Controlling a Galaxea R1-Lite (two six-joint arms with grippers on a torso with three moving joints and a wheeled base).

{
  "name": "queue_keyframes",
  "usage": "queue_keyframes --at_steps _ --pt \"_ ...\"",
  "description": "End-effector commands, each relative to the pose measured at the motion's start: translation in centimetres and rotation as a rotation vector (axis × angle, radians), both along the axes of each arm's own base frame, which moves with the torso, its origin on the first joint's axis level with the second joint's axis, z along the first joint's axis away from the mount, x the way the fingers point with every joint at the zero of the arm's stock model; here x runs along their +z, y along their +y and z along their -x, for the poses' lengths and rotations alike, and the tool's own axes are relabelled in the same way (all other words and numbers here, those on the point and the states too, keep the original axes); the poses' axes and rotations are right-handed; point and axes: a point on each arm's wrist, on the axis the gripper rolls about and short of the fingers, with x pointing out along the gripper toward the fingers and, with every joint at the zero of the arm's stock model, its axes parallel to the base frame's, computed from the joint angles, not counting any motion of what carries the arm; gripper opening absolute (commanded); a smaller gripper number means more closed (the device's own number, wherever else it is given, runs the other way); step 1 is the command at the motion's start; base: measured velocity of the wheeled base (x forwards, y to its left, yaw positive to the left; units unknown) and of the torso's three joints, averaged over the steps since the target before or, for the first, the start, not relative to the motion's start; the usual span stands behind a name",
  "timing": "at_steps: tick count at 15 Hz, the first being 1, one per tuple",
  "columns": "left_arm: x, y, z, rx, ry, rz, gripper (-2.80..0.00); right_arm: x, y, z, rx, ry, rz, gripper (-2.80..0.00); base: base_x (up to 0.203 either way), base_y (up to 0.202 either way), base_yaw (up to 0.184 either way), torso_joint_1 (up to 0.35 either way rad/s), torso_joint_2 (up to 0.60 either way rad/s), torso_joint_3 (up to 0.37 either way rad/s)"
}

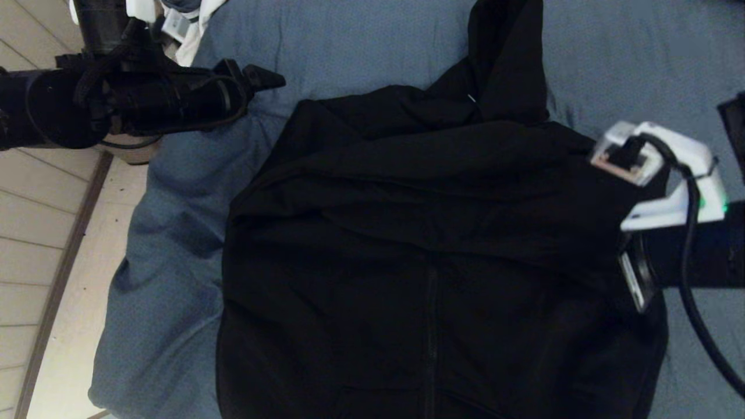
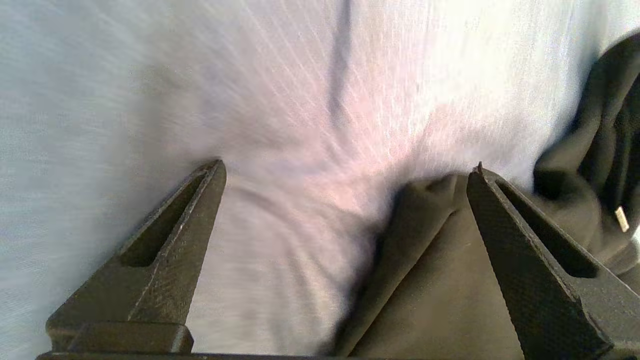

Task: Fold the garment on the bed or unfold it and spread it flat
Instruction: Unfold the black sweatshirt

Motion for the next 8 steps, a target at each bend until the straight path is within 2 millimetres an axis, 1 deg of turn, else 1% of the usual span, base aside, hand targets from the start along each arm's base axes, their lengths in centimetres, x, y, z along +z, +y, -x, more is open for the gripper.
queue_keyframes --at_steps 1,3,6,7,8 --pt "2.7 0.8 3.4 -0.009 -0.066 0.019 0.0 1.4 -0.2 -3.9 -0.086 -0.05 -0.023 -2.8 0.0 0.0 0.0 0.0 0.0 0.0" --pt "3.8 1.3 5.6 -0.011 -0.096 0.025 0.0 2.1 -0.5 -6.0 -0.129 -0.102 -0.046 -2.8 0.0 0.0 0.0 0.0 0.0 0.0" --pt "4.5 1.2 7.8 -0.032 -0.118 0.022 0.0 2.7 -1.1 -7.9 -0.167 -0.169 -0.074 -2.8 0.0 0.0 0.0 0.0 0.0 0.0" --pt "4.7 1.0 8.4 -0.04 -0.122 0.017 -2.8 2.9 -1.2 -8.3 -0.176 -0.19 -0.081 -2.8 0.0 0.0 0.0 0.0 0.0 0.0" --pt "4.9 1.0 9.1 -0.038 -0.131 -0.005 -2.8 3.1 -1.4 -8.7 -0.183 -0.208 -0.088 -2.8 0.0 0.0 0.0 0.0 0.0 0.0"
